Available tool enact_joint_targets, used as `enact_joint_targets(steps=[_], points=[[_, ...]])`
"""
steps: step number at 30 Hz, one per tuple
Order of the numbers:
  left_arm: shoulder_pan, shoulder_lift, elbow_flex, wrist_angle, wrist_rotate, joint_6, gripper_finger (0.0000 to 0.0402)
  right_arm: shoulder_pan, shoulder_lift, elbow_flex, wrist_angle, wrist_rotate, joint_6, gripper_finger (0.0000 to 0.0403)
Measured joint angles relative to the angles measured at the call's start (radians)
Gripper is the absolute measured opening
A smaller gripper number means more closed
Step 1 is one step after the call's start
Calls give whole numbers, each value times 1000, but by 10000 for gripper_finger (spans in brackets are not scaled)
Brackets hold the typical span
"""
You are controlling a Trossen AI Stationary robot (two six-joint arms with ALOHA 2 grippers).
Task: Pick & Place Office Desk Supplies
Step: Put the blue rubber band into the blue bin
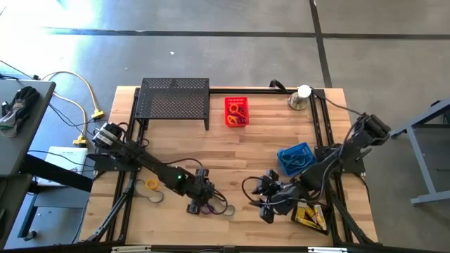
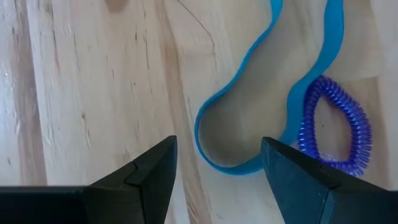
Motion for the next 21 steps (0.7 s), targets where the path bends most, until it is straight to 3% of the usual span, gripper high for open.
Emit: enact_joint_targets(steps=[6, 14, 21], points=[[34, 0, 0, 0, 12, 57, 223, 4, 13, 0, 40, -24, 7, 176], [74, 19, 0, -3, 107, 77, 216, 7, 13, 0, 52, -20, 7, 176], [71, 31, 0, 2, 102, 104, 193, 7, 13, 0, 52, 6, 24, 176]])
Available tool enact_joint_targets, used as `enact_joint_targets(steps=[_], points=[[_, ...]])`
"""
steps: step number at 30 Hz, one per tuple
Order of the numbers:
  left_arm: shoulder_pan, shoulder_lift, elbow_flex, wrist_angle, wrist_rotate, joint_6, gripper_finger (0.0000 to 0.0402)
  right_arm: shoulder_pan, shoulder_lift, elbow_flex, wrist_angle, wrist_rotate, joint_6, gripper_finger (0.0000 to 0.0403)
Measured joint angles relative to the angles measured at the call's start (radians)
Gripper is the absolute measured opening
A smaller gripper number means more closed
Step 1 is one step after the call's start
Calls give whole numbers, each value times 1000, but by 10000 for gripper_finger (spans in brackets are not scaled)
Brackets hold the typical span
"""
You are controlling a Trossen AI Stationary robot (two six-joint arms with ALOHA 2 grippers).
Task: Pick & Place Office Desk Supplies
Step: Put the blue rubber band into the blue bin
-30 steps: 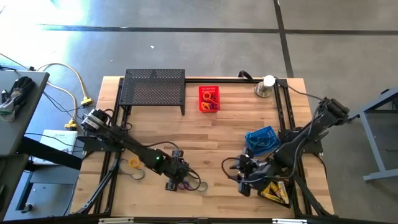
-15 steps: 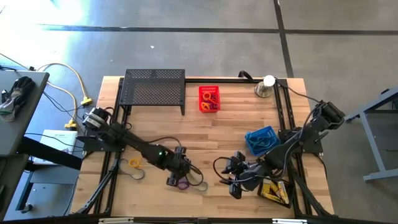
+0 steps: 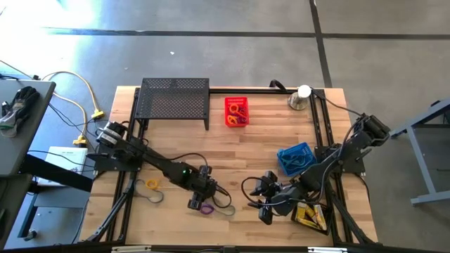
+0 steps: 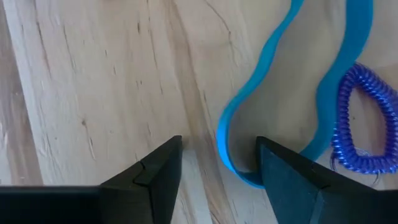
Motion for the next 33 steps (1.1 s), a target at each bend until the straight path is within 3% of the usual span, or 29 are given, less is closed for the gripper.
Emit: enact_joint_targets(steps=[4, 11, 22, 29, 33], points=[[-11, 0, 0, 1, -16, 13, 147, -4, 0, 0, 0, 1, -1, 176], [-12, 0, 0, -6, -19, 17, 12, -16, 0, 0, 0, 1, -3, 176], [-12, -112, 6, -67, -58, -39, 2, -34, 0, 0, -13, 0, -2, 176], [-36, -178, 51, -90, -170, -16, 1, -94, 0, 0, 13, -2, -1, 176], [-46, -178, 108, -116, -225, 73, 1, -143, 0, 0, 53, -9, -26, 176]])
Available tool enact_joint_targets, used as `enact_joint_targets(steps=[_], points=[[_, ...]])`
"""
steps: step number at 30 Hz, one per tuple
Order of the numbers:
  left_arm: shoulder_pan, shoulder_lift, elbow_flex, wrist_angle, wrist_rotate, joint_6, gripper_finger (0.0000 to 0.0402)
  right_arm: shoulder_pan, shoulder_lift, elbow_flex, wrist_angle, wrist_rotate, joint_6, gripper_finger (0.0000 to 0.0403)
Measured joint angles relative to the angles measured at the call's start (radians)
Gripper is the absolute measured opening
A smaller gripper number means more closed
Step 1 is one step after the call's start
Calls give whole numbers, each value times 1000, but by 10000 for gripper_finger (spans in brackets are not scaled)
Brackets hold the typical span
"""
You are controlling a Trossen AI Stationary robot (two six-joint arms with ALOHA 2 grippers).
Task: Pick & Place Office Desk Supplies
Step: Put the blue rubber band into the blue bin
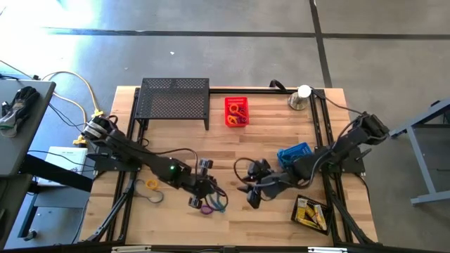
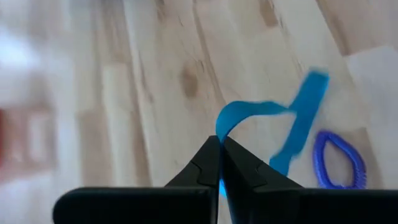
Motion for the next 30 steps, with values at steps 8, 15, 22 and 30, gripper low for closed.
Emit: enact_joint_targets(steps=[8, 15, 22, 30], points=[[-21, 0, 87, -3, -143, 202, 1, -93, 38, 0, 74, -164, 4, 176], [-22, 0, 105, 0, -175, 211, 1, -122, 150, -2, 216, -253, 17, 214], [-22, 0, 105, 0, -171, 209, 1, -127, 214, -1, 410, -217, -169, 282], [-24, 0, 105, -10, -169, 209, 0, -168, 266, 0, 462, -299, -175, 259]])
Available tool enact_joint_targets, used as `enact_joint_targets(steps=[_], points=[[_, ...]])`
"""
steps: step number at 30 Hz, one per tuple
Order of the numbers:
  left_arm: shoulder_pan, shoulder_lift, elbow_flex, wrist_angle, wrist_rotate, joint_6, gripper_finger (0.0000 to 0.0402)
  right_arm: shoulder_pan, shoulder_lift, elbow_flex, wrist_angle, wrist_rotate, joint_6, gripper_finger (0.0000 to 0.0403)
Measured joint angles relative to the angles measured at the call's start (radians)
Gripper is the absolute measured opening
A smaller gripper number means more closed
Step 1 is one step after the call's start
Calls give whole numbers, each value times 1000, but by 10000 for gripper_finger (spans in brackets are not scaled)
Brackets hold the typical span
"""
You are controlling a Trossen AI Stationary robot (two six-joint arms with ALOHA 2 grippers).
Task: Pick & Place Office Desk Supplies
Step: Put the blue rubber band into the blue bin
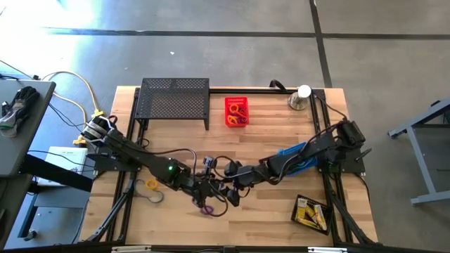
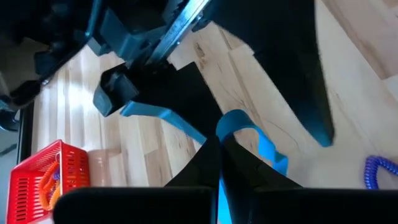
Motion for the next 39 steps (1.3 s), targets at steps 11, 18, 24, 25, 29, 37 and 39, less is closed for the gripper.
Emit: enact_joint_targets(steps=[11, 18, 24, 25, 29, 37, 39], points=[[-5, 0, 0, -25, 2, -5, 0, -5, 15, 0, -7, 12, 15, 16], [-6, 0, 0, -29, 2, 0, 6, -1, 15, 0, -20, 9, 44, 3], [-8, 0, 0, -28, 2, -10, 48, 0, 15, 0, -45, -17, 49, 3], [-8, 0, 0, -27, 2, -12, 58, 0, 15, 0, -58, -20, 49, 3], [-8, 0, 0, -26, 2, -30, 103, 3, -1, 0, -145, -34, 59, 3], [-15, 0, -16, -41, 2, -104, 166, 36, -150, 0, -503, -9, 77, 2], [-14, 0, -17, -57, 9, -137, 170, 52, -205, 0, -590, 16, 101, 2]])
